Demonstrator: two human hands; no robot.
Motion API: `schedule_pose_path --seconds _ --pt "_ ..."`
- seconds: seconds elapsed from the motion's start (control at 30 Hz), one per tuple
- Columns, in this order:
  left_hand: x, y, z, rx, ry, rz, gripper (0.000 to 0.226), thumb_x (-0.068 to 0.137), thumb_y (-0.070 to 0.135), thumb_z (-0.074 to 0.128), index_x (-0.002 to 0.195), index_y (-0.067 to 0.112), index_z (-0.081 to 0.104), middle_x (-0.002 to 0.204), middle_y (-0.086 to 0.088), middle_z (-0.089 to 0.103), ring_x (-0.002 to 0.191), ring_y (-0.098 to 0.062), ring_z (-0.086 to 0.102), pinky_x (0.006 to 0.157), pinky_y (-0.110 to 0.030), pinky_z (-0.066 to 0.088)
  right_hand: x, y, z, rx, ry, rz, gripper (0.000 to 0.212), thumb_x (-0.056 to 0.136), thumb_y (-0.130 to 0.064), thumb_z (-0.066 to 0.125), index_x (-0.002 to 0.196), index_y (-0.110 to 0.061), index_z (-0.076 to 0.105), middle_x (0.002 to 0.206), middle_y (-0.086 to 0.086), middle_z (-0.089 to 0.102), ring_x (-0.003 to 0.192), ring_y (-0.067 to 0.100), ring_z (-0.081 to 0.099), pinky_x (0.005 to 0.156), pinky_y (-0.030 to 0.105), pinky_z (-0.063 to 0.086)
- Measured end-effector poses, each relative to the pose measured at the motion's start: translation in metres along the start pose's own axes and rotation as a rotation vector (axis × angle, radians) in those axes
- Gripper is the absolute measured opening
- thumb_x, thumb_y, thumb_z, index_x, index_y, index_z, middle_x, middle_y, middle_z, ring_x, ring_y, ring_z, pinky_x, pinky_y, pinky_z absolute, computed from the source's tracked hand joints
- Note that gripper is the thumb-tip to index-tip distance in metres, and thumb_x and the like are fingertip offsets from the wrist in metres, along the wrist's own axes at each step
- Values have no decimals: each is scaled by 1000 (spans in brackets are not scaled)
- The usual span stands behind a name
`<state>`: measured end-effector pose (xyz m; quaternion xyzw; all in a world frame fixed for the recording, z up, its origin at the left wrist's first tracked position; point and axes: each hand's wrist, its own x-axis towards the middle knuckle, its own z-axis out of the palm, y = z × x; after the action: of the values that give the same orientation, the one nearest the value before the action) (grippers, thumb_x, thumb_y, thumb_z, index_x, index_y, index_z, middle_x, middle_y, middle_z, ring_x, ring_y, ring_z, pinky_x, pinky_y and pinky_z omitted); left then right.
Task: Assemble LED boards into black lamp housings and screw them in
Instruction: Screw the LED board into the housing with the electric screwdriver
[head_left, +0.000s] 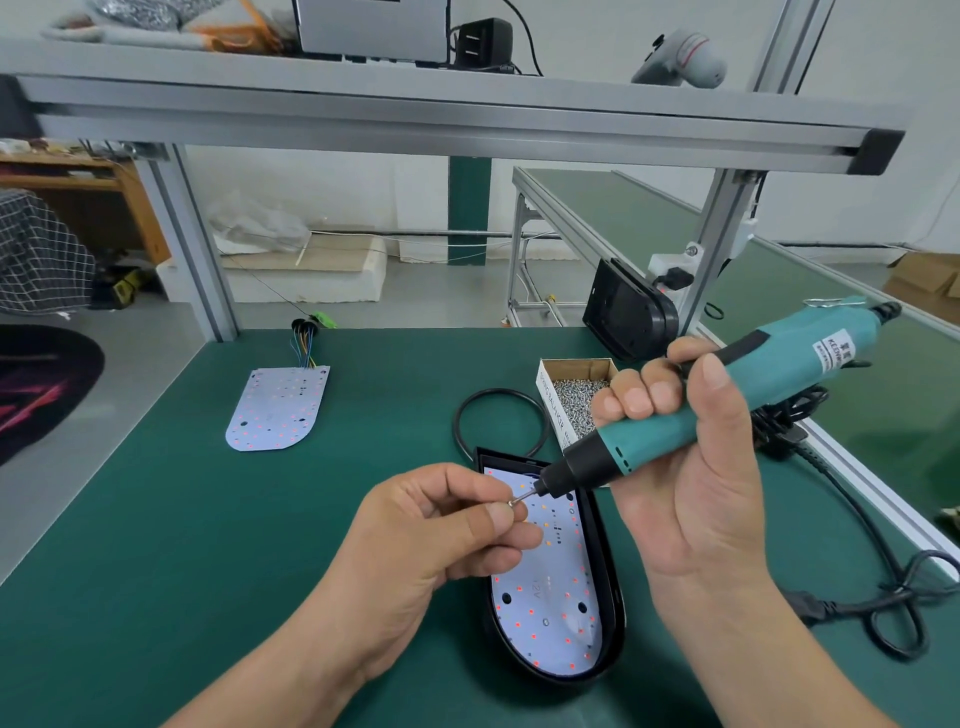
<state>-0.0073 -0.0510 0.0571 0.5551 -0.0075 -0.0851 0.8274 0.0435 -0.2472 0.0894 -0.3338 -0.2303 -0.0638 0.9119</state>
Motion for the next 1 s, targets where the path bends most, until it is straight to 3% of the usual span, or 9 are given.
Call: schedule_pose_path --seconds 0.27,0.33,0.47,0.6,0.77,0.9,1.0 --pt "1 -1 4 67 85 110 14 71 16 84 85 13 82 93 -22 79 87 -36 80 67 -27 62 -2 5 1 -18 42 0 23 93 -37 77 105 -22 65 79 -7 52 74 12 54 81 29 51" --pt "1 -3 4 91 88 124 9 79 8 83 85 13 81 93 -21 79 87 -36 80 67 -27 62 -2 6 0 -13 64 5 21 93 -37 76 104 -22 66 79 -7 51 74 12 53 80 29 51" --pt "2 -6 3 136 92 131 21 89 -6 75 86 13 81 93 -21 79 87 -35 80 67 -27 62 -1 7 -2 -1 104 2 14 98 -35 68 102 -22 67 79 -6 50 74 12 52 80 29 50" --pt "3 -6 2 130 61 151 24 84 0 83 96 21 81 99 -16 80 91 -35 80 68 -28 61 1 7 -2 39 157 11 16 101 -34 61 96 -22 70 77 -6 49 73 12 50 78 27 51" --pt "5 -7 -4 143 14 176 30 80 8 79 104 25 80 113 -11 80 96 -31 80 70 -28 61 3 8 -2 58 188 9 19 104 -32 59 94 -21 70 77 -6 48 73 12 50 79 28 51" --pt "9 -2 -14 219 128 206 31 78 12 73 107 23 77 102 -8 79 78 -23 75 60 -27 57 5 6 -5 78 212 -1 18 105 -31 60 93 -21 70 77 -6 48 72 12 51 78 28 52" --pt "7 -1 -20 573 222 186 30 79 40 68 108 41 69 86 6 70 60 -12 59 57 -32 53 8 7 -9 50 234 -7 16 103 -29 62 93 -21 70 76 -6 49 71 12 51 77 28 51"
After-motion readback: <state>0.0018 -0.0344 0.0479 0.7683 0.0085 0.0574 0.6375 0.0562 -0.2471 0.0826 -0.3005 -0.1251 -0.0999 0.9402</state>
